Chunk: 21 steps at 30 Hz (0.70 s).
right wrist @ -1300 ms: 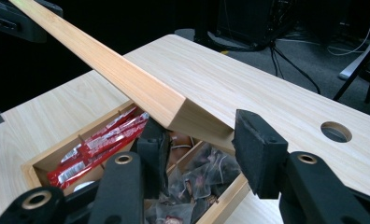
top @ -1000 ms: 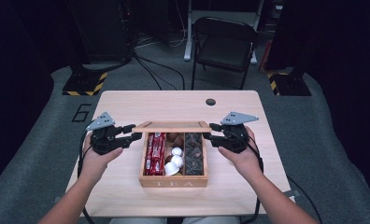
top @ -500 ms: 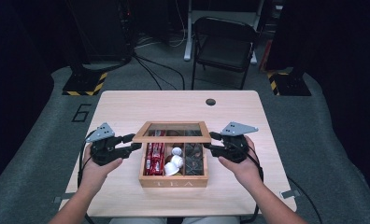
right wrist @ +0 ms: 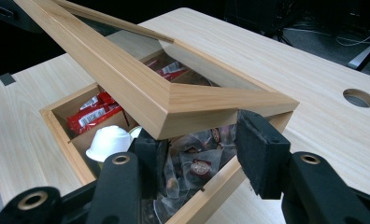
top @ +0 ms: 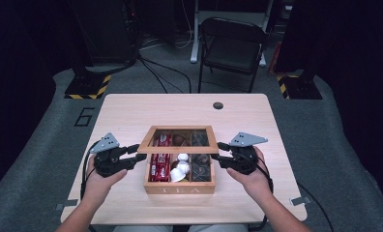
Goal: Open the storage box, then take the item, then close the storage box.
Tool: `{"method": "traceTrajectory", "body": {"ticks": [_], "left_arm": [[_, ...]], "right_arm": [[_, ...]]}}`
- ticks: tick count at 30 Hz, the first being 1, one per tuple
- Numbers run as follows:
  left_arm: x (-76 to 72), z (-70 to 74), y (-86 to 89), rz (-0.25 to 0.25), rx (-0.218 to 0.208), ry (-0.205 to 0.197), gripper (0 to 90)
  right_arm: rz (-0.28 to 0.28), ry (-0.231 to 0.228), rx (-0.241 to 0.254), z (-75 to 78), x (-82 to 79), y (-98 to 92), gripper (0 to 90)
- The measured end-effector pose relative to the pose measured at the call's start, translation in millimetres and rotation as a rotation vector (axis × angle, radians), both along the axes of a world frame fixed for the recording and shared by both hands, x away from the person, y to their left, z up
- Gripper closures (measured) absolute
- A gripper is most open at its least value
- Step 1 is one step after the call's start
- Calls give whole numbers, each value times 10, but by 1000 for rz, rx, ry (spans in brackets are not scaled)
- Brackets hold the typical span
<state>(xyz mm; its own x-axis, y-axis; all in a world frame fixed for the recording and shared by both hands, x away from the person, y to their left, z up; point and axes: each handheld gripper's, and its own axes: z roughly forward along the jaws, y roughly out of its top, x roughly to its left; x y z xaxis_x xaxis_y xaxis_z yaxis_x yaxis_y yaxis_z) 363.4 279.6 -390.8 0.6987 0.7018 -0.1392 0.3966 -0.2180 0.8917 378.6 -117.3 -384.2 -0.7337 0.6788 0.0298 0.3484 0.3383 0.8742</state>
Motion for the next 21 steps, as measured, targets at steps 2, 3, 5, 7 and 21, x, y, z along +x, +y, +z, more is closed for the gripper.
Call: {"method": "traceTrajectory", "body": {"ticks": [2, 3, 5, 7, 21], "left_arm": [[-11, -11, -2, 0, -3, 2, 557], [-29, -28, -2, -3, 2, 6, 558], [-51, -50, -4, -4, 6, 9, 558], [-80, -80, -5, -7, 18, 5, 558], [-254, -371, 3, -24, 16, 50, 557]], "right_arm": [[3, 4, -1, -16, -16, -4, 548], [2, 11, 3, -31, -31, -5, 550], [3, 8, 3, -55, -46, -9, 553], [4, 15, 7, -93, -73, -14, 555], [18, 26, -11, -375, -272, -21, 557]]}}
